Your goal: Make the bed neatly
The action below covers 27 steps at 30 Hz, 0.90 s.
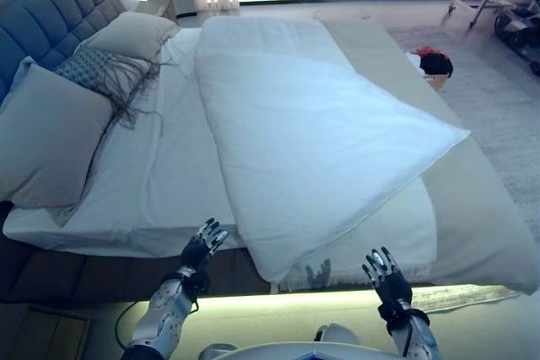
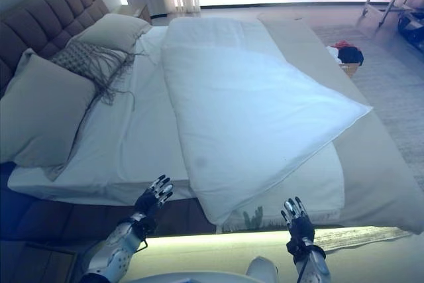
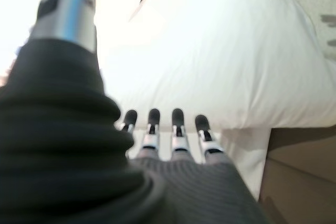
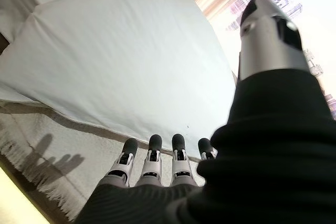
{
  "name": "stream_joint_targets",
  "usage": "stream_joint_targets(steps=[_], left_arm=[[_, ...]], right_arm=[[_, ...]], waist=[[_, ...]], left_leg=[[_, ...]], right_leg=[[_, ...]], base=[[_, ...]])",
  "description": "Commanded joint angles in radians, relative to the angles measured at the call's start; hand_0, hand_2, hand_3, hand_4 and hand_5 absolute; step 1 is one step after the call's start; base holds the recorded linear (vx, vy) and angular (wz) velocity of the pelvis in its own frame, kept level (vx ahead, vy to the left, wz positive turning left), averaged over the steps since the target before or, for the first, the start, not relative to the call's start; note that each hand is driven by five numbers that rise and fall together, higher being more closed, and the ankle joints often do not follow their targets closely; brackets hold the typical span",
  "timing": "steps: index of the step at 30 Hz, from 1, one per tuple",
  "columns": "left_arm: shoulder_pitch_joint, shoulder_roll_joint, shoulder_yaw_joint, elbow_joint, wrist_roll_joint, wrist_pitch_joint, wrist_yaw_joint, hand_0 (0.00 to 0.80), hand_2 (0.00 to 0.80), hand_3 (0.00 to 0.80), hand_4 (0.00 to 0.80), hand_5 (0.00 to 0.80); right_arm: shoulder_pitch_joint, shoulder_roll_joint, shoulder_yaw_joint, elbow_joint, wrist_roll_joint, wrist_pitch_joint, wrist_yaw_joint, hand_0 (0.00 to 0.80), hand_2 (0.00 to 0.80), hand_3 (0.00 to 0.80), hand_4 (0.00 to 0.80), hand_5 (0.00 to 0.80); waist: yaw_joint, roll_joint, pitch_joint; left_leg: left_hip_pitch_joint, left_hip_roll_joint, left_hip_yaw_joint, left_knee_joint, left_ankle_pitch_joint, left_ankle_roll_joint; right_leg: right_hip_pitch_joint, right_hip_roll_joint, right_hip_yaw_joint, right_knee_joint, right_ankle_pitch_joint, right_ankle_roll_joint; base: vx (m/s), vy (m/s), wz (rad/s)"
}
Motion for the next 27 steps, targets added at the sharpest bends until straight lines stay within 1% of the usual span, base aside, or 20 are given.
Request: stream_joint_targets(steps=[1,3,6,7,8,9,10,11,12,13,14,16,17,18,19,20,21,24,25,27], left_arm=[[0.0,0.029,0.049,-0.091,-0.022,-0.06,-0.035,0.0,0.0,0.0,0.0,0.0],[-0.012,0.02,0.034,-0.088,-0.043,-0.068,-0.024,0.0,0.0,0.0,0.0,0.0],[-0.022,-0.008,0.002,-0.084,-0.06,-0.082,-0.021,0.0,0.0,0.0,0.0,0.0],[-0.019,-0.016,-0.014,-0.086,-0.059,-0.081,-0.025,0.0,0.0,0.0,0.0,0.0],[-0.017,-0.021,-0.025,-0.089,-0.053,-0.077,-0.032,0.0,0.0,0.0,0.0,0.0],[-0.015,-0.023,-0.032,-0.094,-0.046,-0.074,-0.039,0.0,0.0,0.0,0.0,0.0],[-0.014,-0.019,-0.034,-0.101,-0.044,-0.072,-0.046,0.0,0.0,0.0,0.0,0.0],[-0.01,-0.012,-0.03,-0.109,-0.045,-0.07,-0.05,0.0,0.0,0.0,0.0,0.0],[-0.007,-0.007,-0.025,-0.113,-0.046,-0.068,-0.049,0.0,0.0,0.0,0.0,0.0],[-0.002,-0.002,-0.013,-0.114,-0.046,-0.058,-0.05,0.0,0.0,0.0,0.0,0.0],[0.004,-0.002,-0.005,-0.111,-0.042,-0.049,-0.05,0.0,0.0,0.0,0.0,0.0],[0.023,-0.011,0.012,-0.107,-0.016,-0.032,-0.058,0.0,0.0,0.0,0.0,0.0],[0.036,-0.02,0.022,-0.103,-0.002,-0.03,-0.066,0.0,0.0,0.0,0.0,0.0],[0.043,-0.026,0.028,-0.097,0.005,-0.031,-0.075,0.0,0.0,0.0,0.0,0.0],[0.048,-0.031,0.037,-0.091,0.007,-0.032,-0.088,0.0,0.0,0.0,0.0,0.0],[0.048,-0.031,0.042,-0.084,0.006,-0.035,-0.103,0.0,0.0,0.0,0.0,0.0],[0.047,-0.027,0.047,-0.077,0.0,-0.041,-0.115,0.0,0.0,0.0,0.0,0.0],[0.048,0.009,0.063,-0.093,-0.009,-0.02,-0.111,0.0,0.0,0.0,0.0,0.0],[0.046,0.023,0.067,-0.107,-0.009,-0.018,-0.109,0.0,0.0,0.0,0.0,0.0],[0.06,0.043,0.071,-0.142,-0.011,-0.013,-0.068,0.0,0.0,0.0,0.0,0.0]], right_arm=[[-0.028,-0.013,-0.015,-0.01,0.02,-0.015,0.023,0.0,0.0,0.0,0.0,0.0],[-0.037,-0.029,-0.021,0.016,0.007,-0.013,0.025,0.0,0.0,0.0,0.0,0.0],[-0.036,-0.057,-0.025,0.036,0.015,-0.024,0.032,0.0,0.0,0.0,0.0,0.0],[-0.032,-0.065,-0.032,0.04,0.021,-0.028,0.031,0.0,0.0,0.0,0.0,0.0],[-0.029,-0.071,-0.04,0.038,0.03,-0.026,0.025,0.0,0.0,0.0,0.0,0.0],[-0.03,-0.077,-0.044,0.03,0.045,-0.02,0.018,0.0,0.0,0.0,0.0,0.0],[-0.035,-0.08,-0.043,0.016,0.057,-0.014,0.012,0.0,0.0,0.0,0.0,0.0],[-0.039,-0.081,-0.035,-0.003,0.061,-0.012,0.001,0.0,0.0,0.0,0.0,0.0],[-0.041,-0.082,-0.029,-0.017,0.064,-0.01,-0.01,0.0,0.0,0.0,0.0,0.0],[-0.047,-0.088,-0.012,-0.046,0.077,-0.002,-0.037,0.0,0.0,0.0,0.0,0.0],[-0.047,-0.09,0.0,-0.07,0.085,0.004,-0.055,0.0,0.0,0.0,0.0,0.0],[-0.036,-0.085,0.015,-0.104,0.093,0.012,-0.072,0.0,0.0,0.0,0.0,0.0],[-0.025,-0.08,0.019,-0.117,0.093,0.014,-0.07,0.0,0.0,0.0,0.0,0.0],[-0.016,-0.075,0.021,-0.125,0.092,0.017,-0.068,0.0,0.0,0.0,0.0,0.0],[-0.006,-0.07,0.021,-0.134,0.085,0.019,-0.064,0.0,0.0,0.0,0.0,0.0],[-0.004,-0.067,0.025,-0.134,0.08,0.017,-0.062,0.0,0.0,0.0,0.0,0.0],[-0.005,-0.063,0.033,-0.128,0.074,0.011,-0.06,0.0,0.0,0.0,0.0,0.0],[0.011,-0.026,0.033,-0.121,0.051,0.022,-0.075,0.0,0.0,0.0,0.0,0.0],[0.018,-0.015,0.032,-0.128,0.049,0.03,-0.066,0.0,0.0,0.0,0.0,0.0],[0.033,-0.004,0.052,-0.155,0.008,0.041,-0.065,0.0,0.0,0.0,0.0,0.0]], waist=[[-0.011,-0.068,0.021],[-0.017,-0.072,0.024],[-0.018,-0.076,0.034],[-0.02,-0.076,0.039],[-0.021,-0.074,0.047],[-0.02,-0.073,0.056],[-0.015,-0.069,0.066],[-0.007,-0.062,0.074],[-0.001,-0.058,0.078],[0.014,-0.042,0.079],[0.029,-0.029,0.078],[0.056,-0.011,0.067],[0.065,-0.003,0.065],[0.069,0.002,0.065],[0.069,0.009,0.063],[0.067,0.013,0.061],[0.065,0.015,0.058],[0.062,0.021,0.041],[0.067,0.019,0.035],[0.078,0.012,0.022]], left_leg=[[-0.036,-0.091,-0.001,0.243,-0.159,0.041],[-0.061,-0.078,0.003,0.339,-0.152,0.025],[-0.172,-0.036,0.019,0.587,-0.043,-0.027],[-0.232,-0.006,0.026,0.651,0.017,-0.045],[-0.281,0.025,0.029,0.658,0.06,-0.057],[-0.309,0.048,0.027,0.626,0.087,-0.064],[-0.318,0.069,0.021,0.546,0.117,-0.071],[-0.312,0.097,0.012,0.426,0.155,-0.082],[-0.305,0.113,0.004,0.35,0.18,-0.089],[-0.296,0.143,-0.026,0.193,0.238,-0.109],[-0.293,0.165,-0.052,0.078,0.29,-0.13],[-0.315,0.192,-0.101,-0.052,0.371,-0.165],[-0.318,0.199,-0.114,-0.085,0.397,-0.176],[-0.322,0.198,-0.113,-0.084,0.397,-0.178],[-0.326,0.185,-0.107,-0.064,0.375,-0.172],[-0.323,0.166,-0.093,-0.043,0.335,-0.159],[-0.312,0.145,-0.08,-0.033,0.285,-0.144],[-0.267,0.106,-0.061,0.007,0.208,-0.112],[-0.265,0.093,-0.065,0.029,0.186,-0.096],[-0.244,0.055,-0.06,0.042,0.155,-0.062]], right_leg=[[0.103,0.006,-0.025,-0.309,0.282,0.085],[0.114,0.018,-0.027,-0.293,0.242,0.058],[0.156,0.041,-0.055,-0.291,0.179,-0.005],[0.179,0.055,-0.06,-0.297,0.164,-0.025],[0.197,0.068,-0.059,-0.306,0.16,-0.034],[0.211,0.079,-0.055,-0.317,0.159,-0.035],[0.222,0.091,-0.049,-0.329,0.156,-0.032],[0.231,0.104,-0.045,-0.342,0.15,-0.027],[0.236,0.111,-0.043,-0.349,0.147,-0.024],[0.244,0.125,-0.041,-0.361,0.139,-0.017],[0.255,0.137,-0.035,-0.369,0.131,-0.014],[0.275,0.151,-0.017,-0.378,0.112,-0.012],[0.286,0.152,-0.006,-0.371,0.098,-0.014],[0.291,0.148,-0.002,-0.363,0.088,-0.015],[0.293,0.132,-0.002,-0.346,0.077,-0.013],[0.292,0.111,-0.005,-0.331,0.074,-0.005],[0.29,0.083,-0.01,-0.316,0.075,0.009],[0.317,-0.019,-0.017,-0.265,0.073,0.065],[0.326,-0.057,-0.021,-0.253,0.079,0.075],[0.328,-0.12,-0.026,-0.214,0.116,0.081]], base=[[0.17,-0.188,0.03],[0.147,-0.188,0.02],[0.099,-0.189,0.09],[0.09,-0.144,0.12],[0.091,-0.101,0.31],[0.113,-0.05,0.46],[0.138,-0.002,0.41],[0.146,0.027,0.12],[0.189,0.088,-0.01],[0.246,0.136,0.07],[0.299,0.172,0.17],[0.369,0.199,0.16],[0.37,0.221,-0.01],[0.313,0.249,-0.28],[0.266,0.273,-0.46],[0.272,0.317,-0.45],[0.3,0.332,-0.26],[0.345,0.31,-0.05],[0.356,0.261,-0.08],[0.324,0.254,-0.25]])
